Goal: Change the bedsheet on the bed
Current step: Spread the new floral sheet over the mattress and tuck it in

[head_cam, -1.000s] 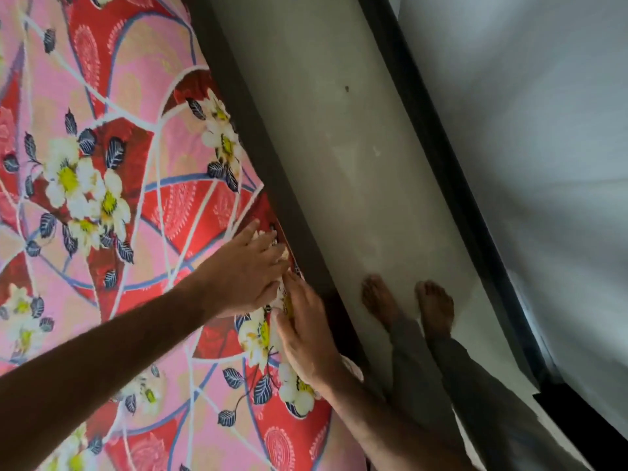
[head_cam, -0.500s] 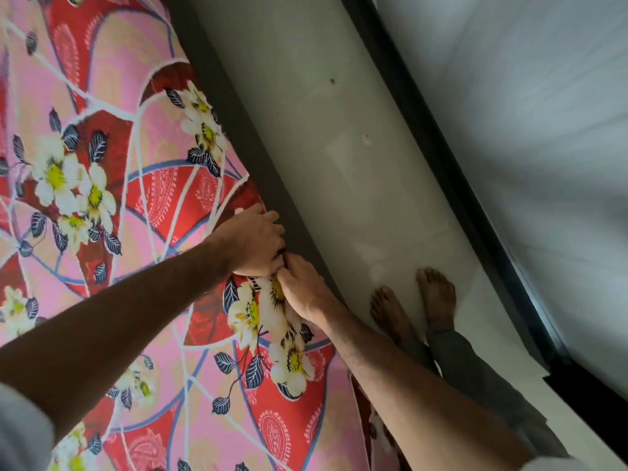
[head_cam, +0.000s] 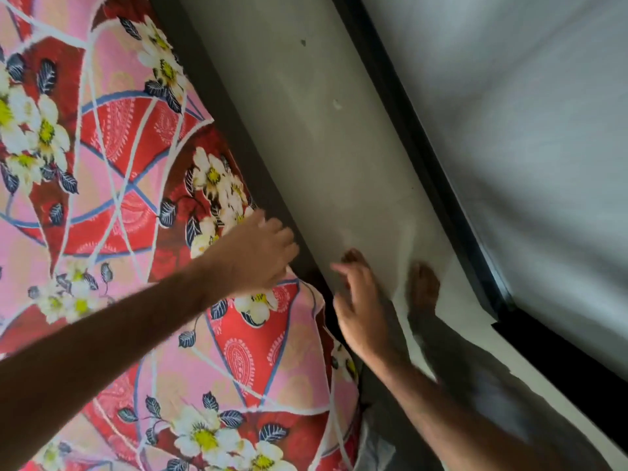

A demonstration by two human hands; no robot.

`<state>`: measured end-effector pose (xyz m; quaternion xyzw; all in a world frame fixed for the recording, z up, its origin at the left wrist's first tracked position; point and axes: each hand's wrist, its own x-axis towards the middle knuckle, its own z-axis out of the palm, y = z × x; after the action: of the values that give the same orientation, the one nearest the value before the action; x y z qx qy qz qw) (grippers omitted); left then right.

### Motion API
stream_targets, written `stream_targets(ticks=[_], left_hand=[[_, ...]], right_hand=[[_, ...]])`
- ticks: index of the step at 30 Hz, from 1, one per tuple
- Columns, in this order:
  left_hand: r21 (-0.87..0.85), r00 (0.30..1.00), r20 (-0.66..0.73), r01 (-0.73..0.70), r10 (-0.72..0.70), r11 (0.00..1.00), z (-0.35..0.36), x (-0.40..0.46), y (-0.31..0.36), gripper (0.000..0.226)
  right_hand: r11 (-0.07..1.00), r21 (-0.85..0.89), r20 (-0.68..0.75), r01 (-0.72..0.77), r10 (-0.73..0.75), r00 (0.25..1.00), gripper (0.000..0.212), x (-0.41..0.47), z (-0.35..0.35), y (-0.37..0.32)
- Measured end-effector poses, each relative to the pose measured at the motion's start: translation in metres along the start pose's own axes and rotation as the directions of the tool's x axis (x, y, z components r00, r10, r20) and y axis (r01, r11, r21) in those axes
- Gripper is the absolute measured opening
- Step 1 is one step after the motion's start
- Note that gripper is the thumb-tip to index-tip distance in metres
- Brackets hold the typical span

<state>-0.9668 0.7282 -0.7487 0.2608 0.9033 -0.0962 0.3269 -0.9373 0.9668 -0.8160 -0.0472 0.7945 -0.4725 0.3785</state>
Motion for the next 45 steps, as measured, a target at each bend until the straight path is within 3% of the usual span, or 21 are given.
stream_targets(ticks=[3, 6, 12, 18, 21, 24, 28, 30, 32, 35, 36, 38, 39, 41, 45], left_hand=[[-0.078, 0.986, 0.153, -0.057, 0.069, 0.995, 0.011, -0.026, 0.068, 0.044], [-0.01, 0.976, 0.215, -0.023, 0.025, 1.0, 0.027, -0.036, 0.1, 0.062], [0.051, 0.939, 0.344, -0.036, 0.016, 0.998, 0.031, 0.007, 0.115, 0.057], [0.069, 0.904, 0.426, -0.078, 0.041, 0.995, 0.024, 0.027, 0.119, 0.056], [0.081, 0.875, 0.482, -0.086, 0.036, 0.993, 0.024, 0.027, 0.123, 0.052], [0.049, 0.879, 0.473, -0.088, 0.055, 0.995, 0.027, 0.03, 0.118, 0.046], [0.012, 0.893, 0.443, -0.095, 0.08, 0.995, 0.037, 0.034, 0.112, 0.049], [0.004, 0.908, 0.413, -0.071, 0.064, 0.997, 0.039, 0.035, 0.112, 0.05], [0.008, 0.916, 0.396, -0.065, 0.056, 0.998, 0.038, 0.035, 0.114, 0.049], [0.017, 0.928, 0.369, -0.061, 0.051, 0.998, 0.035, 0.033, 0.114, 0.048], [-0.002, 0.934, 0.355, -0.049, 0.047, 0.999, 0.035, 0.031, 0.114, 0.047], [-0.042, 0.948, 0.318, -0.022, 0.034, 0.999, 0.039, 0.03, 0.115, 0.045], [-0.059, 0.952, 0.304, -0.018, 0.035, 0.998, 0.041, 0.03, 0.116, 0.045], [-0.046, 0.953, 0.303, -0.009, 0.022, 0.999, 0.045, 0.033, 0.116, 0.051], [0.143, 0.961, 0.278, -0.02, -0.021, 0.989, 0.028, 0.026, 0.135, 0.056]], right_hand=[[0.998, 0.049, 0.114, 0.025, -0.03, 0.993, 0.038, -0.071, 0.023, 0.024], [0.997, 0.052, 0.283, -0.058, 0.041, 0.958, 0.061, -0.101, 0.047, 0.04], [0.953, 0.264, 0.282, -0.147, 0.07, 0.957, 0.035, -0.062, 0.058, 0.043], [0.837, 0.351, 0.428, -0.421, 0.256, 0.867, 0.048, -0.05, 0.063, 0.067], [0.863, 0.263, 0.481, -0.432, 0.271, 0.834, 0.058, -0.039, 0.062, 0.051], [0.88, 0.166, 0.529, -0.445, 0.302, 0.793, 0.056, -0.025, 0.055, 0.039], [0.898, 0.067, 0.601, -0.435, 0.312, 0.736, 0.007, -0.02, 0.041, 0.044], [0.886, 0.063, 0.632, -0.46, 0.321, 0.705, 0.021, -0.025, 0.036, 0.045], [0.849, 0.17, 0.647, -0.501, 0.287, 0.706, 0.035, -0.036, 0.033, 0.049], [0.666, 0.448, 0.57, -0.597, 0.301, 0.764, 0.046, -0.058, 0.027, 0.061], [0.567, 0.558, 0.485, -0.606, 0.37, 0.793, 0.042, -0.065, 0.027, 0.065], [0.408, 0.719, 0.3, -0.562, 0.548, 0.781, 0.024, -0.074, 0.025, 0.075], [0.435, 0.73, 0.202, -0.527, 0.599, 0.775, 0.018, -0.077, 0.02, 0.082], [0.632, 0.638, 0.059, -0.441, 0.53, 0.846, 0.026, -0.082, 0.002, 0.102], [0.869, 0.391, -0.007, -0.303, 0.332, 0.943, 0.045, -0.095, -0.038, 0.126]])
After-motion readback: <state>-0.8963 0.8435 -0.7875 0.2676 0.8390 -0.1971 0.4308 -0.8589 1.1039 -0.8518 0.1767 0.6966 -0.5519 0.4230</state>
